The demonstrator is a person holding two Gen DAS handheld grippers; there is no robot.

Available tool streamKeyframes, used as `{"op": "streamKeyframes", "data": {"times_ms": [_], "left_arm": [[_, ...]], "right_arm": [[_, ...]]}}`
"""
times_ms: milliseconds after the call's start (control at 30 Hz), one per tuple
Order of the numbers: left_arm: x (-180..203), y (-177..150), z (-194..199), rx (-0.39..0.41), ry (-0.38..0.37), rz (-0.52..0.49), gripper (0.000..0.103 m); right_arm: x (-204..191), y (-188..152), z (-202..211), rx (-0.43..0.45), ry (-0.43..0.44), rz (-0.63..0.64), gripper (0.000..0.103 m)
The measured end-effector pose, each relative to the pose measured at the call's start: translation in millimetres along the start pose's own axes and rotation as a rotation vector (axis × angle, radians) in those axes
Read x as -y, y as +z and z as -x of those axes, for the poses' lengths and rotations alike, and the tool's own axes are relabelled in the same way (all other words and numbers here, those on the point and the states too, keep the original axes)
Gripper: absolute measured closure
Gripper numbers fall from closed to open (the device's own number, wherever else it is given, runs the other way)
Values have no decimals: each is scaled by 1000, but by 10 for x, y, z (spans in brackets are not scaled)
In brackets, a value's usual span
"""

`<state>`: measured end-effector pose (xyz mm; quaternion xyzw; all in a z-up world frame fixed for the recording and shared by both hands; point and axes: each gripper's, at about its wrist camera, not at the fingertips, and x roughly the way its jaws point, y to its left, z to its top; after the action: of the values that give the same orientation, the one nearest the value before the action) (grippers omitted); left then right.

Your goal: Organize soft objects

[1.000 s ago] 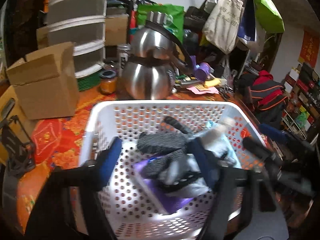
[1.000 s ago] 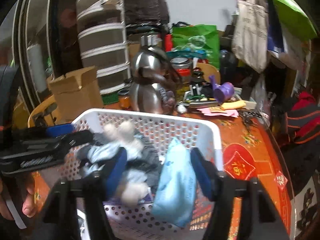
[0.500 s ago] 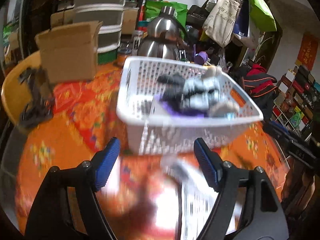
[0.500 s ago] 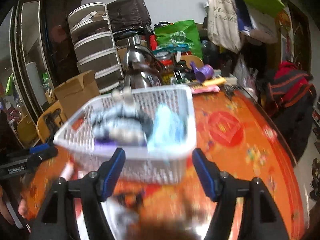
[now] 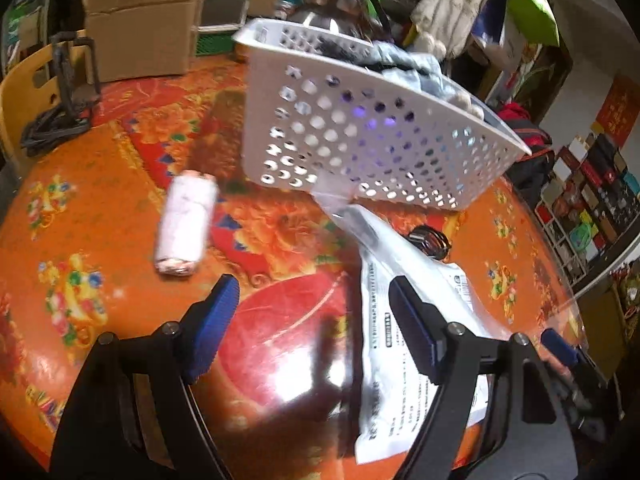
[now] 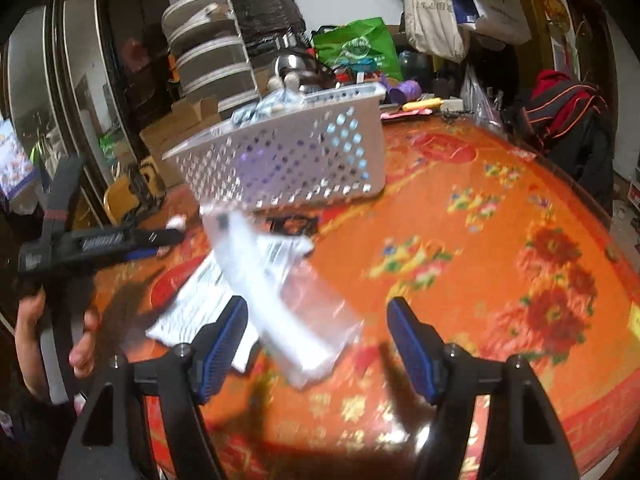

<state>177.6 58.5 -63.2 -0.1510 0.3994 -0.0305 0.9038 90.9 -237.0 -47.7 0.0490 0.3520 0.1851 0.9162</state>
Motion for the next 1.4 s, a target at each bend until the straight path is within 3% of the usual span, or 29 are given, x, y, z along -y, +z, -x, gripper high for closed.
{"op": "streamKeyframes", "data": {"times_ms": [233,567,633,700,900,1167,1400], "left_arm": [[267,136,-297,-51,-9,-58,28],[445,292,-637,-100,-35,-74,29],[447,320,-690,-109,-43,-71,38],[461,331,-721,-109,-45,-71,64],[438,367,-767,-103,-73,-45,90],[384,326,-596,-39,-71,-61,94],[382,282,-327,36,-70,-76,95]], "right_arm": [[-78,-29,-161,-43,-2,29,33],[-86,-98,-253,-52,-11,51,47],[-91,-105,-261,-49,-17,63,49],[-87,-113,-258,-46,-21,71,51],[-123,-135,-256,-44,-12,107,64],[-117,-143,-250,-34,11,114,81],[-123,-72,-165,4,26,113,85]]}}
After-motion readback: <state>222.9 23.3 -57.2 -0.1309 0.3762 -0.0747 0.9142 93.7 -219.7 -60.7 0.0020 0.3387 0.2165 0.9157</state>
